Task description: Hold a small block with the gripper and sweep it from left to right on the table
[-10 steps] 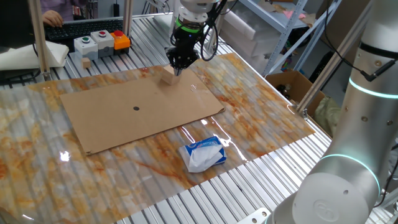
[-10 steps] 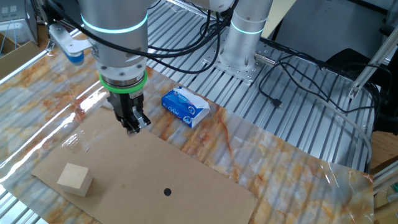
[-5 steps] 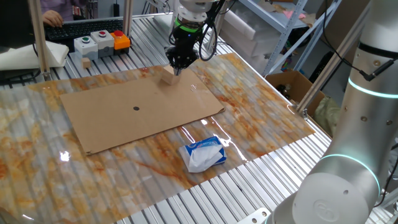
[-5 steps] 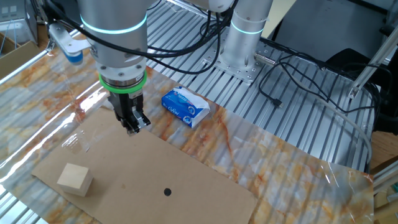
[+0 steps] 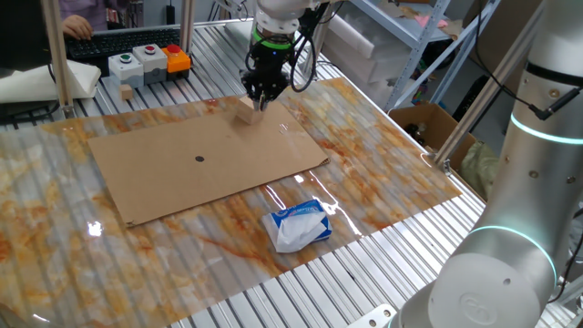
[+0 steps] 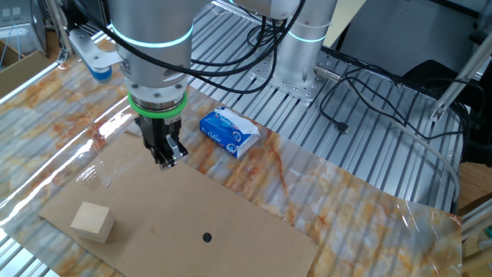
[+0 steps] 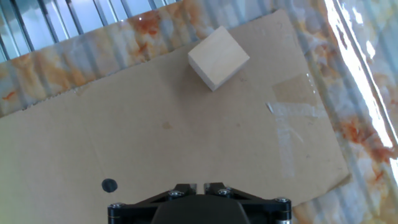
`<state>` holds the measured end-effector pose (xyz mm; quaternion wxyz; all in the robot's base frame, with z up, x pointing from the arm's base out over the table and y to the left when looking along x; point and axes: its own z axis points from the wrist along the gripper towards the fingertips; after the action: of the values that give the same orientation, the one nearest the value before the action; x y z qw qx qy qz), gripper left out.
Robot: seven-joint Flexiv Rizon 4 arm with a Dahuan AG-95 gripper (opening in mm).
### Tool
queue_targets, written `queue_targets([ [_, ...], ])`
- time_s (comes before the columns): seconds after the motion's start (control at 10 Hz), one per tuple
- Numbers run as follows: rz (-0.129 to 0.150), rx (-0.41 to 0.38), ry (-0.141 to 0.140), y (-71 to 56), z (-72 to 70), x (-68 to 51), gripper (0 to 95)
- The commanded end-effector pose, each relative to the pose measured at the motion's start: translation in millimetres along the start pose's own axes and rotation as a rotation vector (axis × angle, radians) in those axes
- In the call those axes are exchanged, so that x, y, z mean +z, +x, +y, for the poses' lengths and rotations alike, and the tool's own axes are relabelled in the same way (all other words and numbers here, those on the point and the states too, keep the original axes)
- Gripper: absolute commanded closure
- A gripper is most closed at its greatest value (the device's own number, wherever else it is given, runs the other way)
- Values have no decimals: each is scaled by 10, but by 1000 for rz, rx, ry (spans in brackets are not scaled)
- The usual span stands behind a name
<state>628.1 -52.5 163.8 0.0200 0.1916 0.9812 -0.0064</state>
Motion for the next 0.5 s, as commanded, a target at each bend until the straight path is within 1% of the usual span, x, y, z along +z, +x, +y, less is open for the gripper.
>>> queue_targets([
  [0.1, -17, 41, -10, -6, 4, -3, 380],
  [0.2, -20, 40, -22, -14, 3, 0, 380],
  [0.3, -27, 34, -23, -29, 0, 3, 190],
  [0.5, -35, 7, -25, -149, -27, 18, 190],
])
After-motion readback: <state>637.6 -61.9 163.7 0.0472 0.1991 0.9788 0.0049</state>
